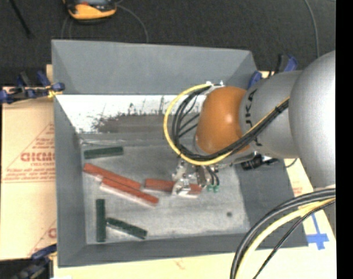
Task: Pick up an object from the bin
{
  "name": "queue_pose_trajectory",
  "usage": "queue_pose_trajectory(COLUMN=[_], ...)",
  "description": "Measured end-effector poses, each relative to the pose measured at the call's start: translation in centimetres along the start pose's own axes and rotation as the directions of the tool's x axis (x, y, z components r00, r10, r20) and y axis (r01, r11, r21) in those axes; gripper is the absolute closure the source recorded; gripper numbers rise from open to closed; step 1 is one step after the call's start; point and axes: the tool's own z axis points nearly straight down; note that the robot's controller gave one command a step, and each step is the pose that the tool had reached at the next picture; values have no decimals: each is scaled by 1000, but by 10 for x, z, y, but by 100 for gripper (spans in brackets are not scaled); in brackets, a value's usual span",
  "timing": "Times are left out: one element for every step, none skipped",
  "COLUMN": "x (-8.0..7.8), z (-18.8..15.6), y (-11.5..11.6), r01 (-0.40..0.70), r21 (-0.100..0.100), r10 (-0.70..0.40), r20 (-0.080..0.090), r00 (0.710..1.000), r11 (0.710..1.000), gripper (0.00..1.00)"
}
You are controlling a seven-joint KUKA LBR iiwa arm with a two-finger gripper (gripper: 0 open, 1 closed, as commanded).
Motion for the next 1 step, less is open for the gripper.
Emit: queue_pose_trajectory(x=[2], z=[-18], y=[0], r01=[1], r21=[0], r10=[-1], r20=[-5], r00=[1000], r11=[1000], gripper=[100])
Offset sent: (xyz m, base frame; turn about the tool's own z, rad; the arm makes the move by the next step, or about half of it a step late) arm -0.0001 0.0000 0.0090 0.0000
